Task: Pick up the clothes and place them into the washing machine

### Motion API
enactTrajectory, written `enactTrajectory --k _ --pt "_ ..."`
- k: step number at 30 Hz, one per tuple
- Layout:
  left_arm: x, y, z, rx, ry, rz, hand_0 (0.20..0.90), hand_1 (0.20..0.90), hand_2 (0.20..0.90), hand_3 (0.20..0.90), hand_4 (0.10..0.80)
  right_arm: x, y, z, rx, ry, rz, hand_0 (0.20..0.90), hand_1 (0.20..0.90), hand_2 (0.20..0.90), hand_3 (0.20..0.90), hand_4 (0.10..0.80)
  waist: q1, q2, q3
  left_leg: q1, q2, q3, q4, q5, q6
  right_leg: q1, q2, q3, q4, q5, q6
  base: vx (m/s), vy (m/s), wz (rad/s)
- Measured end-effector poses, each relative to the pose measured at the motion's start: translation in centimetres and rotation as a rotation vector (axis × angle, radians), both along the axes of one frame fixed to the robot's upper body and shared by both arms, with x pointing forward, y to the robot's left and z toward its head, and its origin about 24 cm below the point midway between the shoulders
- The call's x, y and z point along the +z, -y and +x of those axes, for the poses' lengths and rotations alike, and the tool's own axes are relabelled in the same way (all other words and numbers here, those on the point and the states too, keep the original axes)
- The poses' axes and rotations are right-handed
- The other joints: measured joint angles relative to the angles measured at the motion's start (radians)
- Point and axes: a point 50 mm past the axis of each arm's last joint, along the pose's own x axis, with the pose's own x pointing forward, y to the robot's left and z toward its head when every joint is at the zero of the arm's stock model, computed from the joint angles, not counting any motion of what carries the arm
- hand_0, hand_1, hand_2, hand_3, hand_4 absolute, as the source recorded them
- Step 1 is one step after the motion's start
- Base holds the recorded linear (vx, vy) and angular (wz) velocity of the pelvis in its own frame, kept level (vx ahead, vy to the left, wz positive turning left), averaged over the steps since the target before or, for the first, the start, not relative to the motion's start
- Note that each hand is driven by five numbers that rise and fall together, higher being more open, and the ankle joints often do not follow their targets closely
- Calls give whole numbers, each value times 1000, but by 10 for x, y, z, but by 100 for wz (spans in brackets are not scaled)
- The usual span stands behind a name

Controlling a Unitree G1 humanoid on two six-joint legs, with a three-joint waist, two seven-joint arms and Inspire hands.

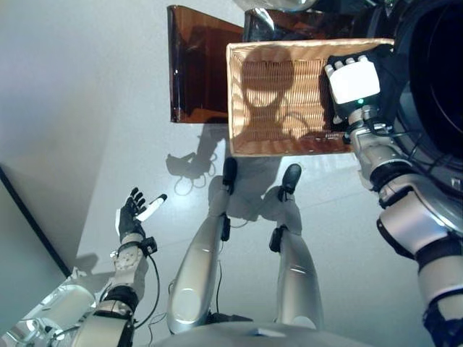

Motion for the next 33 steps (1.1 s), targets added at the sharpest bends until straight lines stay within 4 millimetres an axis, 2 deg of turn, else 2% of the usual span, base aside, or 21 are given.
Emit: enactTrajectory --k 7,15,16,17,18,21,25,27,33 --pt "13 -4 7 9 76 -10 900 900 900 900 800 14 5 0 -13 68 8 900 900 900 900 800 11 2 1 -35 1 -10 -12 11 -10 -37 1 -8 1 2 2 -14 -6 4" --pt "18 -5 10 -4 107 -8 900 900 900 900 800 29 10 -1 -14 116 -11 900 900 900 900 800 10 5 7 -71 1 -22 -11 26 -26 -67 1 -18 2 6 7 -15 0 4" --pt "18 -5 9 -4 106 -8 900 900 900 900 800 29 10 -1 -15 113 -11 494 494 494 494 510 10 5 7 -71 1 -23 -11 27 -27 -67 0 -18 2 6 7 0 0 0" --pt "18 -6 9 -1 105 -11 900 900 900 900 800 30 11 -1 -19 112 -13 411 411 411 411 451 11 5 7 -73 1 -24 -11 29 -30 -68 0 -18 2 6 7 0 0 0" --pt "18 -6 9 2 105 -12 900 900 900 900 800 31 11 -1 -19 112 -16 200 200 200 200 300 10 6 8 -74 1 -24 -12 29 -31 -69 1 -18 2 6 7 -3 13 4" --pt "17 -7 8 5 103 -13 900 900 900 900 800 38 11 -1 -15 135 -24 200 200 200 200 300 9 6 8 -83 0 -24 -11 32 -33 -78 1 -18 2 10 9 -1 5 1" --pt "17 -7 8 5 103 -13 900 900 900 900 800 63 9 2 -25 174 -18 200 200 200 200 300 19 13 13 -86 0 -24 -12 34 -31 -81 2 -18 2 16 2 0 0 0" --pt "17 -7 8 5 103 -13 900 900 900 900 800 69 10 2 -38 172 -16 200 200 200 200 300 26 13 14 -86 -1 -24 -13 34 -31 -81 2 -19 2 20 -3 0 0 0" --pt "18 -8 8 6 104 -10 900 900 900 900 800 66 19 -1 -75 145 -19 200 200 200 200 300 37 13 17 -86 -4 -24 -14 37 -26 -78 -1 0 -1 19 -2 0 0 0"
